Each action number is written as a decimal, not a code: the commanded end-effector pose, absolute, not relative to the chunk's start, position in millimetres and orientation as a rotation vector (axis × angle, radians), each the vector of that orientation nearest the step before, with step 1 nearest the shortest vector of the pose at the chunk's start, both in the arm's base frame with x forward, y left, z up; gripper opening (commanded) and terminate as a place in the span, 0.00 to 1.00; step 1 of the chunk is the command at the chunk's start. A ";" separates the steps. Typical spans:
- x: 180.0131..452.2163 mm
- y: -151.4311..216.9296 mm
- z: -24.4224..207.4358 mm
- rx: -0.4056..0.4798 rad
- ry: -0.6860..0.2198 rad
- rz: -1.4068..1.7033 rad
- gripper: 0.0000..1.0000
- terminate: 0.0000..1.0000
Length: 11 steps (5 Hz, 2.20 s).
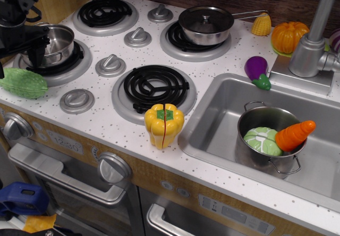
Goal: Put green squash in pot or pan
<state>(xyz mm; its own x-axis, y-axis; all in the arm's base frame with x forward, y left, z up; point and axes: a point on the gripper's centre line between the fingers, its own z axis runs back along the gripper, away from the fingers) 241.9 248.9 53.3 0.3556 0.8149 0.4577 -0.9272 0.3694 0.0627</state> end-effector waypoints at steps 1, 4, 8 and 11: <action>240.1 262.2 49.5 0.329 -0.453 1.172 1.00 0.00; 244.4 264.9 24.7 0.260 -0.506 1.219 1.00 0.00; 254.7 274.2 111.4 0.491 -0.428 1.154 0.00 0.00; 320.3 294.1 91.4 0.403 -0.620 1.056 1.00 0.00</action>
<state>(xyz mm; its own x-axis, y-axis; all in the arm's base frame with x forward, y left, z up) 314.7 288.8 68.6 0.3666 0.6926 0.6212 -0.8975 0.4392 0.0400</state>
